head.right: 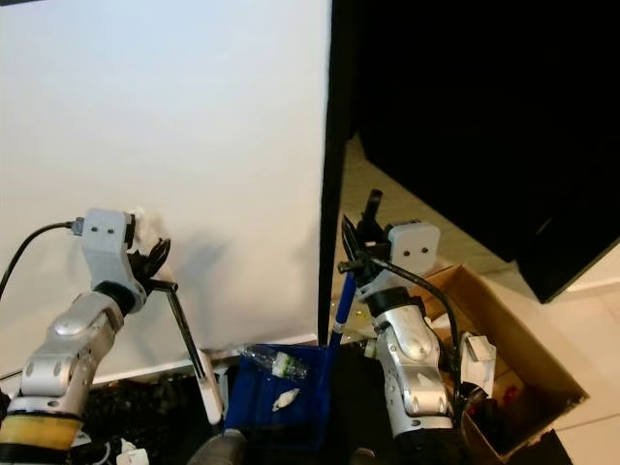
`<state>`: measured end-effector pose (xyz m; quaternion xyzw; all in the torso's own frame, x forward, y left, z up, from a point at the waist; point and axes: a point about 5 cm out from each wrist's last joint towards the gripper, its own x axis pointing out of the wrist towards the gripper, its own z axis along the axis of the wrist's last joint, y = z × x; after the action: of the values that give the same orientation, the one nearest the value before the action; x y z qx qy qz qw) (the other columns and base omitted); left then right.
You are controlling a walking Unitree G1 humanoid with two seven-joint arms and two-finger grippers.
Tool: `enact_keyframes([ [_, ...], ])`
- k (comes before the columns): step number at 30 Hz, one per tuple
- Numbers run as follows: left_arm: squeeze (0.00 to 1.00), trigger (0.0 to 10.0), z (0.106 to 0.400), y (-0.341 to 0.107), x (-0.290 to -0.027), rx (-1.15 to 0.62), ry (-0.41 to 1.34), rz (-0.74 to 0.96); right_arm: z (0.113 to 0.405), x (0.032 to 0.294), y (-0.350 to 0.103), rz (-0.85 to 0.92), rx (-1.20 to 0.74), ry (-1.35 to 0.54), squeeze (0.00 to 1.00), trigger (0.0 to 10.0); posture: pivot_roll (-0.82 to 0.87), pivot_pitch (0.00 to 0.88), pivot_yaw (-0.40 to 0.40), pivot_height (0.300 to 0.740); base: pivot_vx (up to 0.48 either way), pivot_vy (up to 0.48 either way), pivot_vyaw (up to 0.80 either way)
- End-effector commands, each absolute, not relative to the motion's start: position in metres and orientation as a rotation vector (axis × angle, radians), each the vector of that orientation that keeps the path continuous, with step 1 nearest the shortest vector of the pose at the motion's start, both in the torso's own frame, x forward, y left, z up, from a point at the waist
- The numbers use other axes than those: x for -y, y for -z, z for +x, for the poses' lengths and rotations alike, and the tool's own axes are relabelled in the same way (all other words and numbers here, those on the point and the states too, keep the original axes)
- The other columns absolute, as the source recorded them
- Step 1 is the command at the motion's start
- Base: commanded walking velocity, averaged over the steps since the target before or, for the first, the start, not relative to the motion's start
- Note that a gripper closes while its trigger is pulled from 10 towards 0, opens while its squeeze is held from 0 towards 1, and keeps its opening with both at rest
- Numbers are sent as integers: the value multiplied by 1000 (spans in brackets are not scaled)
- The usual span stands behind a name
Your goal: Sweep floor
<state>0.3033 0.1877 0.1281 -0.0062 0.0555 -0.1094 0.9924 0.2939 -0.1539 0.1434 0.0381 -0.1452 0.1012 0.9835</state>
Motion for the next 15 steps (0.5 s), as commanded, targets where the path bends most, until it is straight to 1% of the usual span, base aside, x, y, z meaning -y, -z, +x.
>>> enact_keyframes([
  [1, 0, 10000, 304, -131, -189, -85, 214, -7, 293, 154, -147, 93, 311, -198, 0, 10000, 125, 109, 66, 740, 0, -390, 0],
  [5, 0, 10000, 304, -131, -190, -85, 211, -7, 294, 154, -147, 92, 311, -198, 0, 10000, 127, 111, 66, 740, 0, -361, 0],
  [12, 0, 10000, 304, -131, -193, -85, 204, -3, 294, 154, -147, 92, 310, -199, 0, 10000, 128, 112, 64, 740, 0, -287, 0],
  [13, 0, 10000, 304, -131, -193, -84, 203, -3, 294, 154, -147, 92, 310, -200, 0, 10000, 128, 111, 64, 740, 0, -255, 0],
  [15, 0, 10000, 304, -131, -193, -84, 202, -3, 294, 154, -147, 92, 310, -200, 0, 10000, 128, 111, 64, 740, 0, 0, 0],
])
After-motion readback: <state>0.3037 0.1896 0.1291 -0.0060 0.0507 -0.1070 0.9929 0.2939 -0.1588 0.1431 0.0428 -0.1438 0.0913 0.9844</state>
